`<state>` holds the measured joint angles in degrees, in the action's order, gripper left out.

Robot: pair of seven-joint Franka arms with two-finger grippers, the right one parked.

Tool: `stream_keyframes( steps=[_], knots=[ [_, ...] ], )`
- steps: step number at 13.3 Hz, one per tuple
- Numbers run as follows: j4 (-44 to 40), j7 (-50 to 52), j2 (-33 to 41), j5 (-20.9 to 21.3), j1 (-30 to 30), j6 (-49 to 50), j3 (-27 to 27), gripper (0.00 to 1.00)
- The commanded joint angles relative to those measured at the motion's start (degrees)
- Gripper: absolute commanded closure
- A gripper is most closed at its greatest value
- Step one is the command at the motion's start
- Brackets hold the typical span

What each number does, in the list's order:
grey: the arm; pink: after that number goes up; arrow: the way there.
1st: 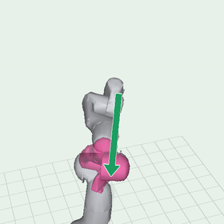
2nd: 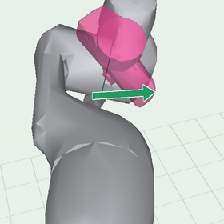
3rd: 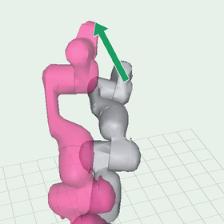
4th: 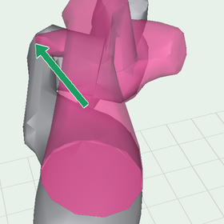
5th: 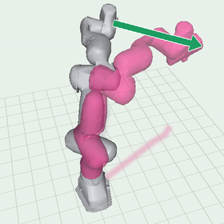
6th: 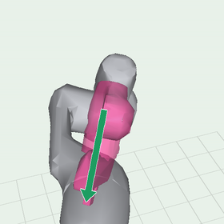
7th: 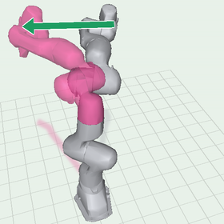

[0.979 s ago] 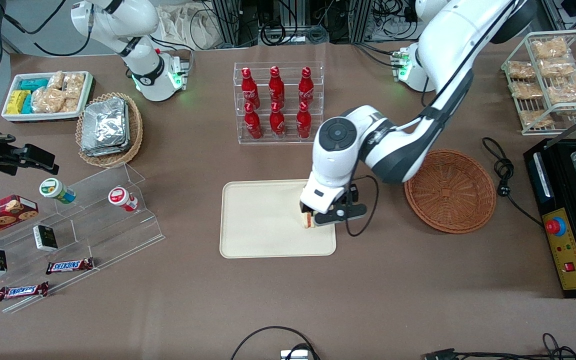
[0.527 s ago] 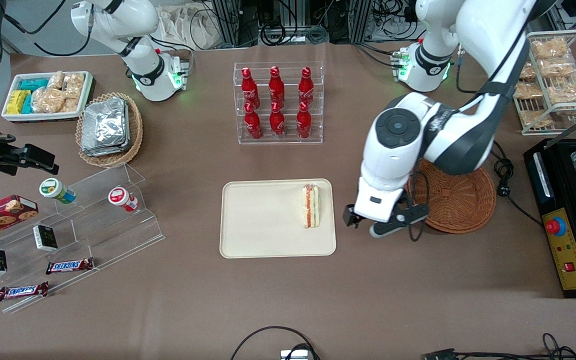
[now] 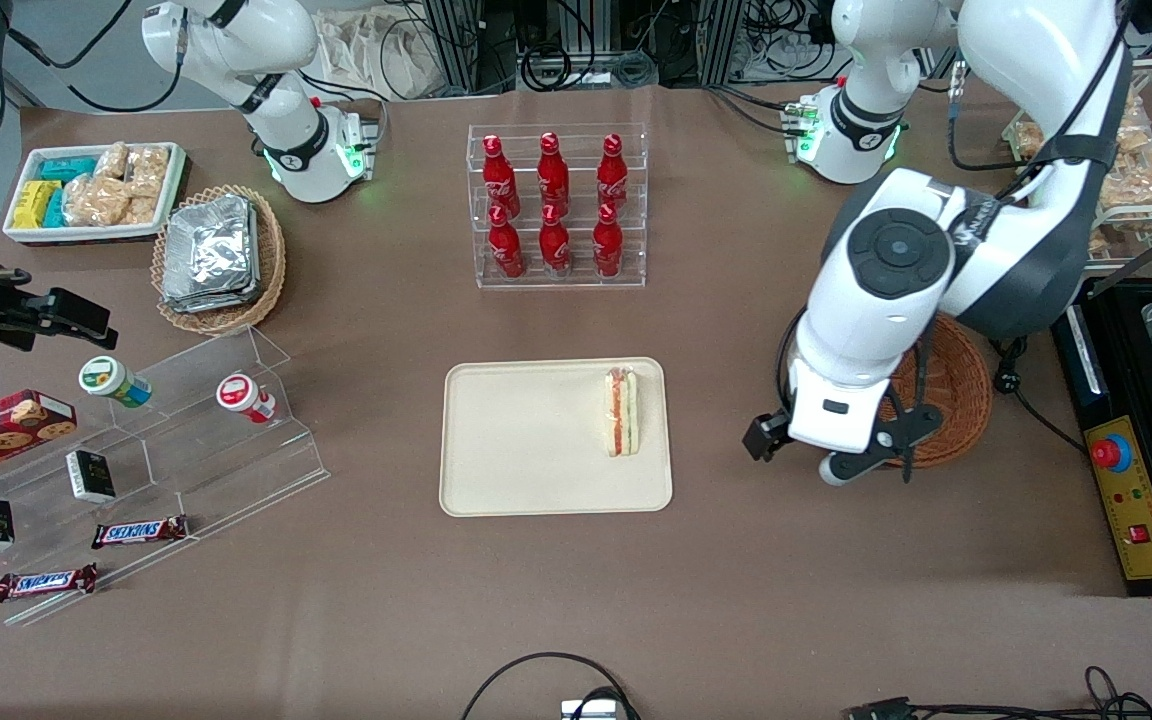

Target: Place sandwich from basket to tray

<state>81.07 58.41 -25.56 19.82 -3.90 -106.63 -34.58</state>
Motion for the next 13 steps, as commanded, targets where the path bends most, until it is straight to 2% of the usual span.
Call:
stream_keyframes(
  steps=[1, 4, 6, 11, 13],
  knots=[
    [-0.7, -10.1, 4.5, -5.6, -3.3, 4.1, 0.6, 0.0],
    [2.0, -24.3, 11.1, -12.9, -2.6, 7.6, 9.7, 0.0],
    [3.9, -32.5, 14.6, -15.6, -2.5, 9.9, 14.3, 0.0],
    [7.5, -46.6, 20.8, -16.7, 0.0, 12.1, 23.5, 0.0],
    [8.6, -50.9, 23.3, -16.7, 0.3, 14.1, 25.2, 0.0]
  ],
)
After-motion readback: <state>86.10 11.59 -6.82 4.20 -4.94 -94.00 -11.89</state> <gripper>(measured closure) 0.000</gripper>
